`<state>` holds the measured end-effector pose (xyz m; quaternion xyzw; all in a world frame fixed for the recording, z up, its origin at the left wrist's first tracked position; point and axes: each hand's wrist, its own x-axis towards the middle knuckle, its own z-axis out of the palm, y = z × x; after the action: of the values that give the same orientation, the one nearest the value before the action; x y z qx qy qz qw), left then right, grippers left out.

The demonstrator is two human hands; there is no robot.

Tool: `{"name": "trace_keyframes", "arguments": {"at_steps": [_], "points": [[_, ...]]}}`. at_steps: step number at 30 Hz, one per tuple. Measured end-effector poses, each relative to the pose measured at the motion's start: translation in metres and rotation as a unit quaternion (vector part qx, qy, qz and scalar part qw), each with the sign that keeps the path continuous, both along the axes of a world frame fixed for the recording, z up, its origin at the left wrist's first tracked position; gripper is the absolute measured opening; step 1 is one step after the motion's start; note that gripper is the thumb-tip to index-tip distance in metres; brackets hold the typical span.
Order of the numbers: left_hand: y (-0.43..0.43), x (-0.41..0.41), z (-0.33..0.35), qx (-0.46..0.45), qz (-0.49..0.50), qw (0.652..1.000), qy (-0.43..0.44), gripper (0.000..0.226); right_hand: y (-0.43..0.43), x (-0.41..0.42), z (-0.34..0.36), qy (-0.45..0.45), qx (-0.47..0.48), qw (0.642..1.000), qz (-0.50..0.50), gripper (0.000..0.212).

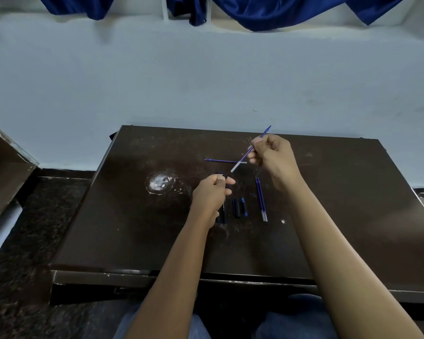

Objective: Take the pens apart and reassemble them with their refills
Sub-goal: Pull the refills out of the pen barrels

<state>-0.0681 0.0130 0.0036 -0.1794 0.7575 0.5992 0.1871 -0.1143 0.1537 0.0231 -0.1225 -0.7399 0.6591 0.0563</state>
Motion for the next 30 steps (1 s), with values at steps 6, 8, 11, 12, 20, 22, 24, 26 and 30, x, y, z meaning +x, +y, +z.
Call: {"name": "trace_keyframes", "arguments": {"at_steps": [6,8,11,12,20,22,24,26,30], "points": [[-0.001,-0.002,0.0,-0.003,0.001,1.0,0.003,0.033,-0.009,-0.003,-0.009,0.019,0.003,1.0,0.021,0.016],[-0.001,-0.002,-0.002,0.0,-0.003,1.0,0.012,0.033,-0.009,-0.003,-0.009,0.024,0.005,1.0,0.018,0.015],[0.0,-0.002,-0.004,-0.003,-0.009,1.0,0.019,0.033,-0.01,-0.002,-0.008,0.029,0.007,0.999,0.02,0.015],[-0.001,-0.002,-0.004,-0.005,-0.008,1.0,0.02,0.033,-0.01,-0.001,-0.008,0.025,-0.002,0.999,0.025,0.015],[0.0,-0.003,-0.004,-0.002,0.003,0.999,0.039,0.029,-0.012,0.008,-0.008,-0.071,0.03,0.974,0.215,0.014],[-0.001,-0.003,-0.004,-0.004,0.013,0.999,0.052,0.03,-0.009,0.006,-0.013,-0.112,0.045,0.969,0.215,0.019],[-0.001,-0.003,-0.005,-0.004,0.018,0.998,0.062,0.032,-0.004,0.002,-0.026,-0.155,0.146,0.964,0.157,0.018],[-0.001,-0.003,-0.005,-0.004,0.018,0.998,0.064,0.033,0.0,0.001,-0.043,-0.201,0.297,0.925,0.126,0.01],[0.001,-0.002,-0.005,-0.005,0.017,0.998,0.067,0.033,-0.005,0.014,-0.061,-0.289,0.419,0.847,0.152,0.024]]}}
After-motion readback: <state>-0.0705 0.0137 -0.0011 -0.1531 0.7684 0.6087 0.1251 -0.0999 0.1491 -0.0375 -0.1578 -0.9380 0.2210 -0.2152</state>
